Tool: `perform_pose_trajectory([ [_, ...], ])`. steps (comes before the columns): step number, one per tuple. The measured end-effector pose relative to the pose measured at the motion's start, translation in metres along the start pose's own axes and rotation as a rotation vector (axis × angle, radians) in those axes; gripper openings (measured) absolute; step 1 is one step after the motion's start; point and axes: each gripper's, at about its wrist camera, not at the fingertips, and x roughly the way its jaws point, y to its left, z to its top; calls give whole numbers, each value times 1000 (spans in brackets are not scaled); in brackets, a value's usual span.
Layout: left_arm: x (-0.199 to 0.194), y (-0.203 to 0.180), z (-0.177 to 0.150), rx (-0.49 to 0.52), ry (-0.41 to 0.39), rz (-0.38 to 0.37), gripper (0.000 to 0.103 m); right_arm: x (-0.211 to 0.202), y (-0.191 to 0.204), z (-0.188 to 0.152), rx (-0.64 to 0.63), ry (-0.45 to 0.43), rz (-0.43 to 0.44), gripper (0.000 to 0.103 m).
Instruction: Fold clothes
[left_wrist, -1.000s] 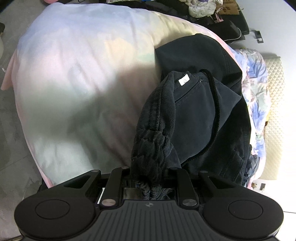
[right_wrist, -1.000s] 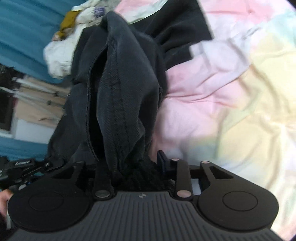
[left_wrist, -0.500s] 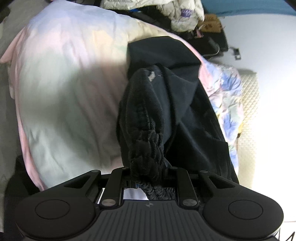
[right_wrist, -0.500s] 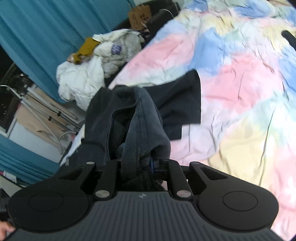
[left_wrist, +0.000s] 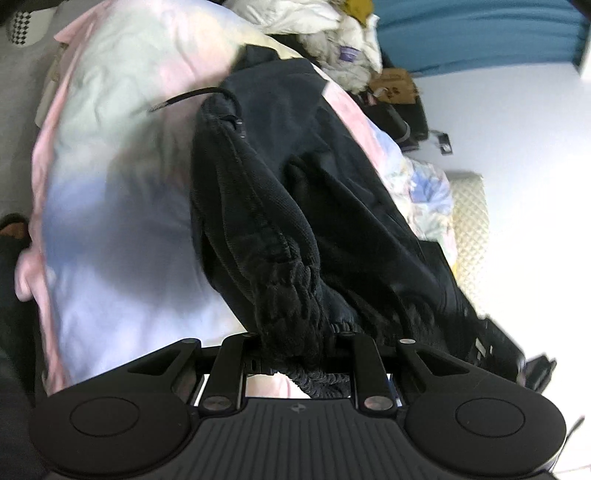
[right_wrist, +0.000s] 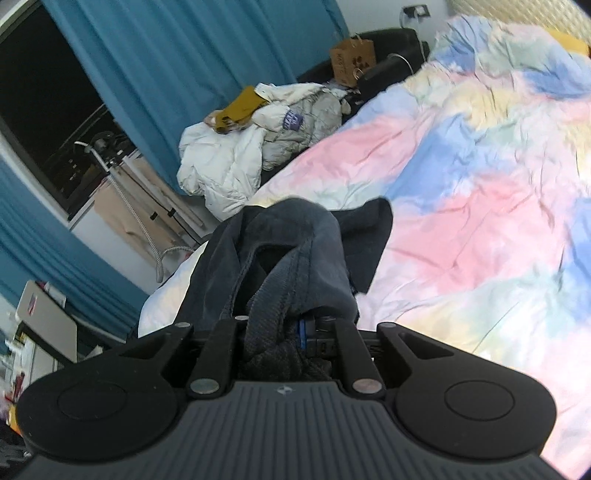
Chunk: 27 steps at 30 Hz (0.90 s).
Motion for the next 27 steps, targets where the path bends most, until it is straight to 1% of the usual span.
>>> perform_pose_trajectory([
  [2, 15, -21, -26, 30, 15, -1, 20, -11, -12, 6, -28, 0, 3, 13],
  [4, 19, -37, -46, 61, 35, -4, 20, -19, -25, 13, -55, 0, 1, 13],
  [6, 47, -58, -64, 85, 58, -3, 20, -26, -36, 20, -77, -3, -5, 13],
  [8, 67, -73, -80, 102, 81, -2, 20, -34, -50, 24, -96, -5, -16, 13],
  [12, 129, -95, -103, 129, 142, 22, 20, -32, -85, 25, -113, 11, -59, 13],
  [16, 202, -98, -123, 143, 198, 69, 20, -2, -130, 7, -107, 61, -125, 13],
  [21, 302, -87, -145, 151, 255, 139, 21, 54, -187, -32, -96, 148, -215, 14],
  [24, 346, -70, -156, 129, 274, 166, 22, 88, -213, -59, -82, 192, -261, 15],
  [27, 383, -74, -161, 133, 288, 174, 24, 111, -232, -81, -63, 225, -305, 17],
])
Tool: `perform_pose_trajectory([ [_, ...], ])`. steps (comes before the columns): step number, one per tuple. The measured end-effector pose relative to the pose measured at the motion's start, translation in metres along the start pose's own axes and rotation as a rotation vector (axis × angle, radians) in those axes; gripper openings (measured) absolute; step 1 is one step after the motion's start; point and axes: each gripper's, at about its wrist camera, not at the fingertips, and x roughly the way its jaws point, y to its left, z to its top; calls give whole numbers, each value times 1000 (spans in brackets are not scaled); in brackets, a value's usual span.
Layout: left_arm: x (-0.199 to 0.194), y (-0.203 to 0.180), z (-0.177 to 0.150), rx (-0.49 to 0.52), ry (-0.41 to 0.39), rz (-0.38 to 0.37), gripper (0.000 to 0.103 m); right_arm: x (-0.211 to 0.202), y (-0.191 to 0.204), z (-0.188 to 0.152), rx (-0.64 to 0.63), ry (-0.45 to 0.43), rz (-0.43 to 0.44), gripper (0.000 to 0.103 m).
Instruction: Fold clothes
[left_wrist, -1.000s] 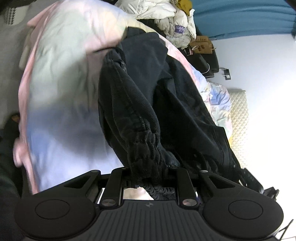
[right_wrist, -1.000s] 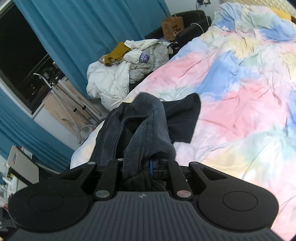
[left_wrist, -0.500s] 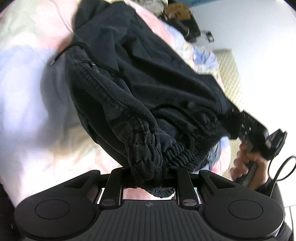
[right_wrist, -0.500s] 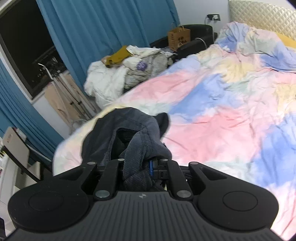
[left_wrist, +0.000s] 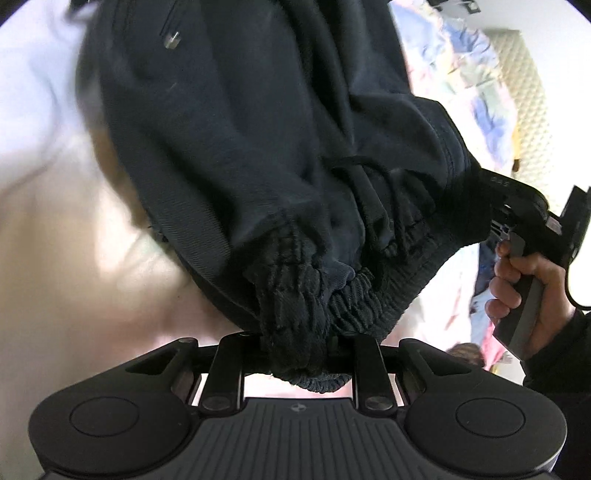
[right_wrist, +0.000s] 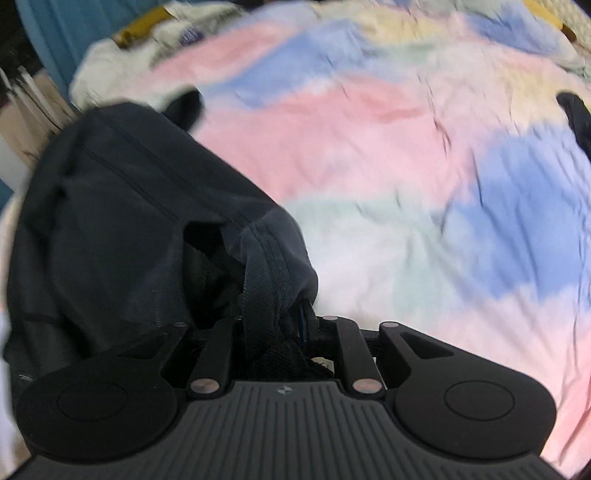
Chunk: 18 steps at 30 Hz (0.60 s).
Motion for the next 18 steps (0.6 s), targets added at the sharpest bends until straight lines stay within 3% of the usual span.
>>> perform_pose_trajectory([
  [4, 5, -23, 17, 27, 37, -14, 30, 1, -2, -7, 43, 6, -10, 23],
  [5, 3, -28, 23, 31, 50, -21, 38, -4, 1, -7, 40, 6, -12, 23],
  [8, -39, -8, 15, 62, 96, -22, 49, -21, 12, -4, 34, 10, -7, 27],
  [12, -74, 0, 15, 112, 122, -5, 79, -44, 34, -3, 18, 4, -26, 33],
  [16, -95, 6, 19, 138, 128, -4, 82, -68, 53, -5, 38, -22, -42, 49],
  [18, -118, 16, 21, 149, 133, -9, 82, -80, 59, -7, 64, -40, -55, 50],
])
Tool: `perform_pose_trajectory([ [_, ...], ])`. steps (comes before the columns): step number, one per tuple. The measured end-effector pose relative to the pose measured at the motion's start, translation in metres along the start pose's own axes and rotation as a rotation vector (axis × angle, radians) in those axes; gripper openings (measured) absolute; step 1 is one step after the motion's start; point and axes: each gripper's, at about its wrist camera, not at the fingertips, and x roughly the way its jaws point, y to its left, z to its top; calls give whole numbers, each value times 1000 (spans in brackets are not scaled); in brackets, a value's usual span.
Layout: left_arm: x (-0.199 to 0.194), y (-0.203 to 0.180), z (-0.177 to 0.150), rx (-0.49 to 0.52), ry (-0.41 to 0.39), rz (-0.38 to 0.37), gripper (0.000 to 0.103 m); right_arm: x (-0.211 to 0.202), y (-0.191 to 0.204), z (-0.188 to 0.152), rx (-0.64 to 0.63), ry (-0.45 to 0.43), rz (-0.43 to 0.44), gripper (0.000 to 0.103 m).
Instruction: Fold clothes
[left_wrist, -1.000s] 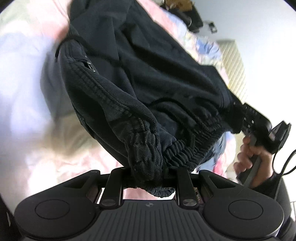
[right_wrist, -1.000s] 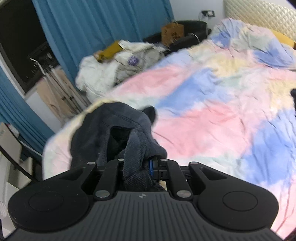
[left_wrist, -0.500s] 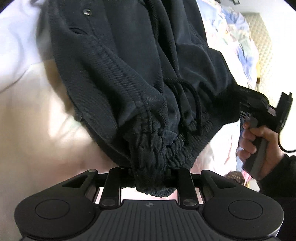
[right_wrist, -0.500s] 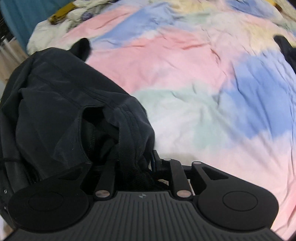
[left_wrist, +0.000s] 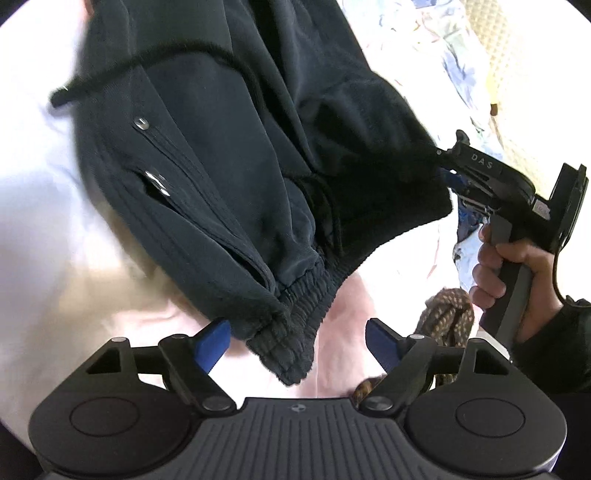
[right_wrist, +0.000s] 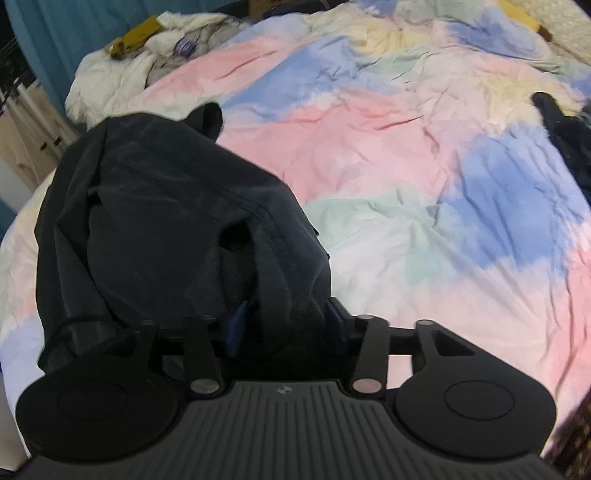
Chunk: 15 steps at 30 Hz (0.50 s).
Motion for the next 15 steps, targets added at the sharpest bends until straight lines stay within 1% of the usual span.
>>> perform_pose_trajectory([
  [3, -28, 9, 7, 22, 2, -2, 82, -20, 11, -3, 42, -23, -9, 49],
  [7, -78, 35, 13, 55, 1, -5, 82, -43, 37, -11, 69, -41, -22, 48],
  [13, -182, 81, 35, 133, 22, 20, 82, -67, 91, -32, 158, -64, -50, 48],
  [15, -202, 88, 50, 169, 28, 37, 82, -74, 111, -39, 193, -74, -54, 48],
])
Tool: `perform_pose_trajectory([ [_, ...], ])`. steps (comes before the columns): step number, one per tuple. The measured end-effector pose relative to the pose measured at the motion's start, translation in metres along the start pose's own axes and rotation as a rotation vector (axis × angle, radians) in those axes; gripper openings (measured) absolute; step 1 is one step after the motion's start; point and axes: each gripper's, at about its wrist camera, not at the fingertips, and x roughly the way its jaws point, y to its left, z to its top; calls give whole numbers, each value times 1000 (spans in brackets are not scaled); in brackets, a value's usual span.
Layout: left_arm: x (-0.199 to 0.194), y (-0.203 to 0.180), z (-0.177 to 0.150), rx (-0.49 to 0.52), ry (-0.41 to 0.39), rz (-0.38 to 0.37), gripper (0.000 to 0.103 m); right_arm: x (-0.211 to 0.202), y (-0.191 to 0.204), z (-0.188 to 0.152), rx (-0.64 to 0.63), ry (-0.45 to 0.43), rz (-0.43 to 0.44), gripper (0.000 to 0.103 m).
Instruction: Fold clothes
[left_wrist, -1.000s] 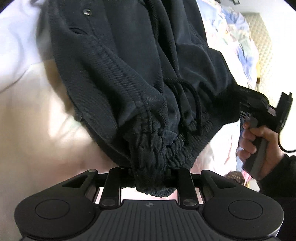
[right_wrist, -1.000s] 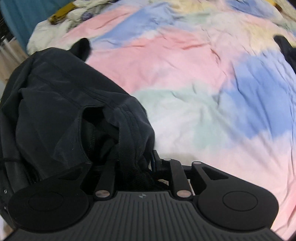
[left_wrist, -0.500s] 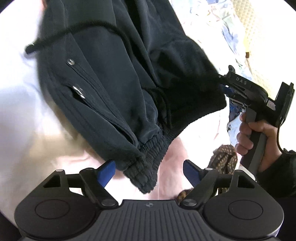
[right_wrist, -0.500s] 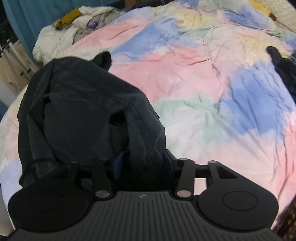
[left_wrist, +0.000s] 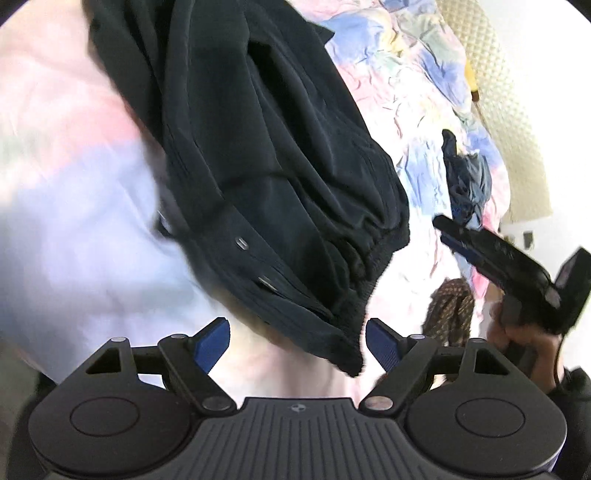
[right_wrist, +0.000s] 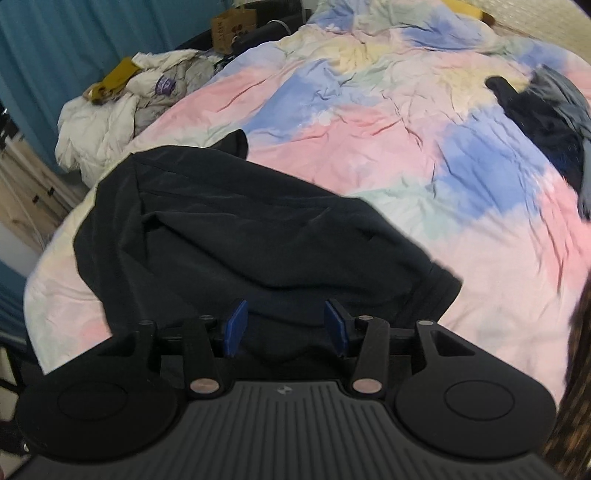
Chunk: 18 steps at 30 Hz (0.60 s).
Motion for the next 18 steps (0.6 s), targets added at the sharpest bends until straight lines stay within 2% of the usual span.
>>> perform_pose_trajectory([
  [4, -32, 18, 26, 59, -1, 34, 82, -7, 33, -17, 37, -16, 12, 48],
  [7, -55, 28, 40, 63, -25, 50, 82, -8, 56, -31, 27, -16, 28, 48],
  [14, -99, 58, 55, -43, -117, 85, 80, -3, 90, -52, -5, -34, 104, 49],
  [18, -117, 78, 72, -101, -159, 94, 76, 7, 106, -58, -34, -16, 106, 49],
])
